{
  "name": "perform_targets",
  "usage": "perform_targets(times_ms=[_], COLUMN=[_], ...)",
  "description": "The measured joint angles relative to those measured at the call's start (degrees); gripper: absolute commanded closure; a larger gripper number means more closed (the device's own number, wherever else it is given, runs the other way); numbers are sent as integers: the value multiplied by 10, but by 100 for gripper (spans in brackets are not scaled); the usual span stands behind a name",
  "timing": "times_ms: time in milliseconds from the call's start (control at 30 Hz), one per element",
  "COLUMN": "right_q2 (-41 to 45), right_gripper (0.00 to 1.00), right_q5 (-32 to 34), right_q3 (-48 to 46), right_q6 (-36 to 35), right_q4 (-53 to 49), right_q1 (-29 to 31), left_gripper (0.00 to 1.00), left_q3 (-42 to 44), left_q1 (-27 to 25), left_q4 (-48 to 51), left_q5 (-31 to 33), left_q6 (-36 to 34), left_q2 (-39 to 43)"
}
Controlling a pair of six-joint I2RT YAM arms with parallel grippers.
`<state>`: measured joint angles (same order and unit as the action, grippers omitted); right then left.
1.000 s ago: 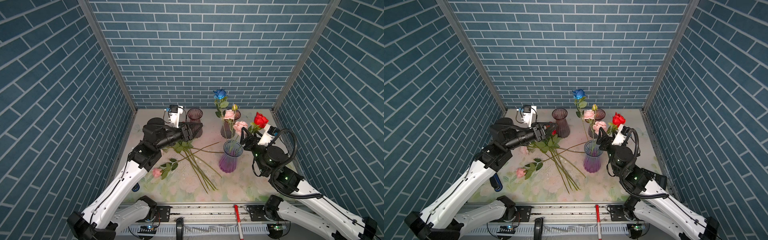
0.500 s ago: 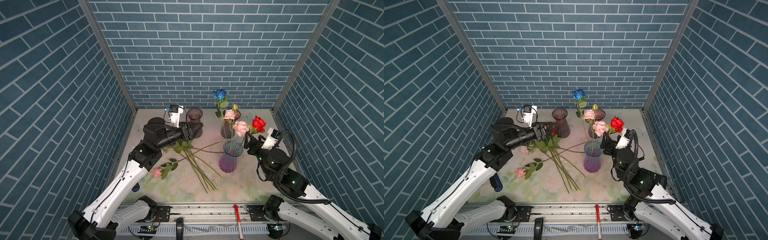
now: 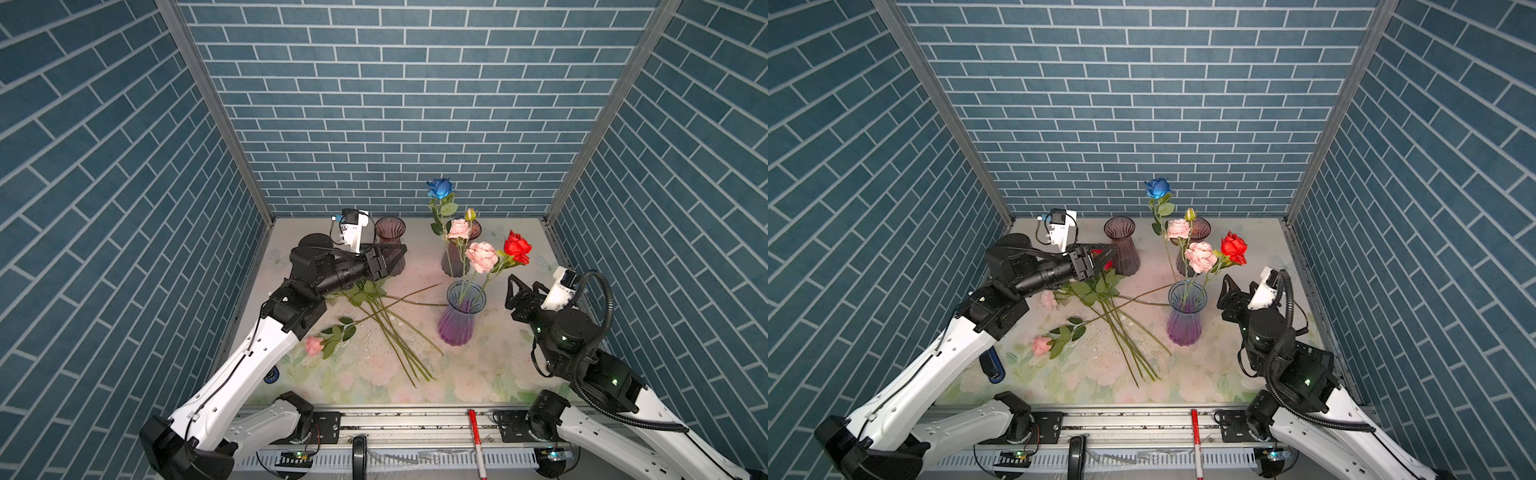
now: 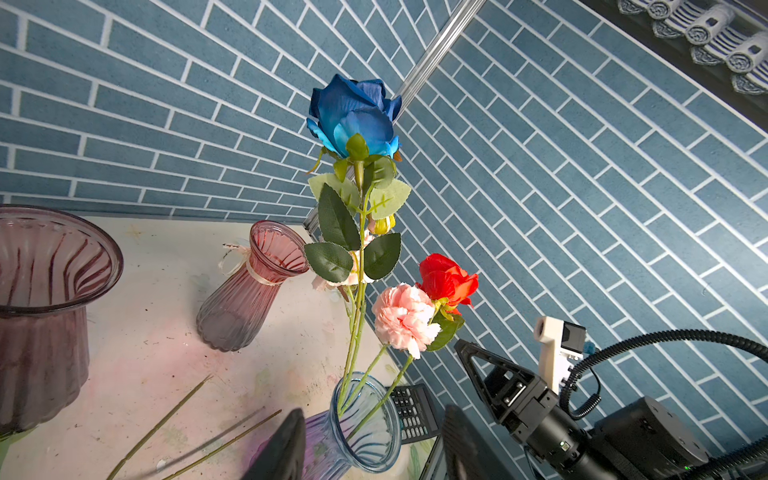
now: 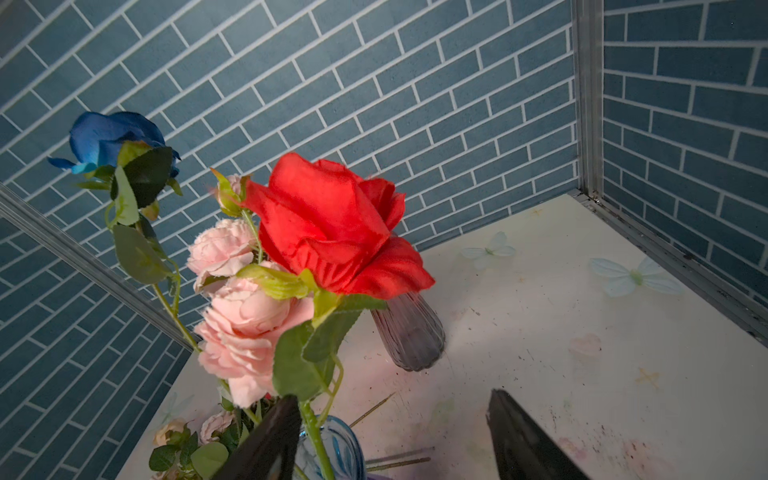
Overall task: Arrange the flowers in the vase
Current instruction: 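Open the right gripper and draw it back from the vase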
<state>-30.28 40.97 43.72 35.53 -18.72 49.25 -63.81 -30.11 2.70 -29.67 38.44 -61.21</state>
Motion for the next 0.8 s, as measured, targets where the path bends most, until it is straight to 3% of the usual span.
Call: perform_targets(times_ms=[233, 400, 600, 667, 800], right_q2=[-13, -36, -94, -119, -185], right_gripper=[35, 35, 34, 35, 40], right_q5=[22, -58, -237, -331, -544], right_q3=[85, 158, 196, 192, 141], right_q6=[-5, -20, -19, 1, 93], right_q4=[-99, -158, -172, -153, -10], right_q1=[-21, -138, -306, -381, -504], left_gripper=[47, 47, 47, 47, 47], left_q3=[0, 0, 0, 0, 0], left_q1=[1, 1, 1, 1, 1], left_q4=[-3, -7, -9, -9, -3], left_q5=[-2, -2, -2, -2, -2], left_q6=[7, 8, 8, 8, 7], left_q2=[-4, -4, -4, -4, -3])
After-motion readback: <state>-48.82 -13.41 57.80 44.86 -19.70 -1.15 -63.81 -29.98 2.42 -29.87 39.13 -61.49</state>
